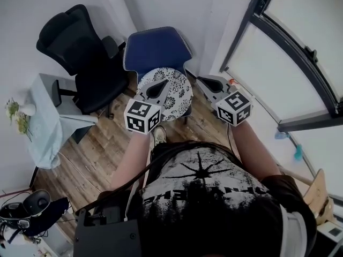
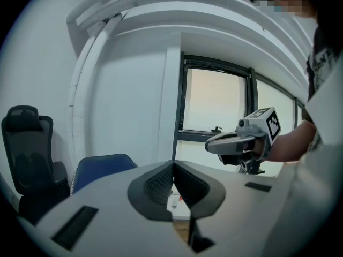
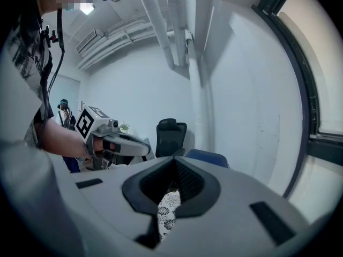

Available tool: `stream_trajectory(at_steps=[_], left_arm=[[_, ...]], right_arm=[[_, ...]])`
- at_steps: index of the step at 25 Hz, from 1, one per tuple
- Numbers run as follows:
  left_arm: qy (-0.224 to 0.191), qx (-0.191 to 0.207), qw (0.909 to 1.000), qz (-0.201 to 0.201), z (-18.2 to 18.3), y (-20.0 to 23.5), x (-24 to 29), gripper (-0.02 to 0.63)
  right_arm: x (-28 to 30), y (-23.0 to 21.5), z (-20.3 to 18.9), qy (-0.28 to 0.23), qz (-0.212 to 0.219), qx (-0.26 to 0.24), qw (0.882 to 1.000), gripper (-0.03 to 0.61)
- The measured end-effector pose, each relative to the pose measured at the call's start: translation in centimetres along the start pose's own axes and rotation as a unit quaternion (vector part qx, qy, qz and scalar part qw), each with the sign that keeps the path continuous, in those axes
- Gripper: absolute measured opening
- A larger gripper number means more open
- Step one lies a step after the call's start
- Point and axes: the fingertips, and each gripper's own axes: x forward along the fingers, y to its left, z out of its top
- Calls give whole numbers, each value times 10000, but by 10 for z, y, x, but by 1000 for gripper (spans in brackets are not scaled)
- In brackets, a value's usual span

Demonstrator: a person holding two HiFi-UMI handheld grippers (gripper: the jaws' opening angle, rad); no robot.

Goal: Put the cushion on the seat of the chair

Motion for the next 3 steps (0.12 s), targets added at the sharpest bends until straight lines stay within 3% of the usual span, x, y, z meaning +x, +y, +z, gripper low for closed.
stream_trajectory(at_steps=[3], left_arm=[[-20, -108, 9999, -32, -2, 1, 1, 15]], right_arm=[[1, -1, -1, -15, -6, 13, 10000, 17]])
